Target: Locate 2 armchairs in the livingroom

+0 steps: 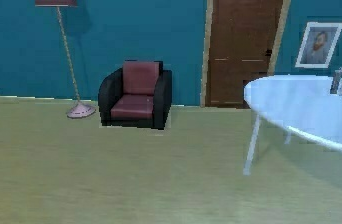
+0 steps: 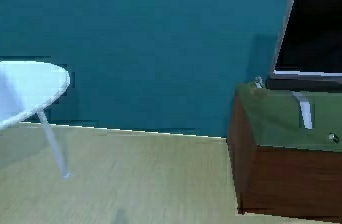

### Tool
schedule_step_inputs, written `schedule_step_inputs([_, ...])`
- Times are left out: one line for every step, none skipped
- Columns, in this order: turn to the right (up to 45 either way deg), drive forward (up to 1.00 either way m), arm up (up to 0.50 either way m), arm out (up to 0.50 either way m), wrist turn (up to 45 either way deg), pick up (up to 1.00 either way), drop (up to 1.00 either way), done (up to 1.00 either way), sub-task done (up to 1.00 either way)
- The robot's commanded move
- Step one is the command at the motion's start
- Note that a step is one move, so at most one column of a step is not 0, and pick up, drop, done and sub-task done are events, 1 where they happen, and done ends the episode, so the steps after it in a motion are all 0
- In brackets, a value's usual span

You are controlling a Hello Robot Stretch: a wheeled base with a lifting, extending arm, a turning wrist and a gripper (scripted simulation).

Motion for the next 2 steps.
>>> schedule_step_inputs([0.0,1.00,0.00,0.00,0.0,0.00,0.00,0.00,0.00])
schedule_step_inputs([0.0,0.55,0.00,0.00,0.0,0.00,0.00,0.00,0.00])
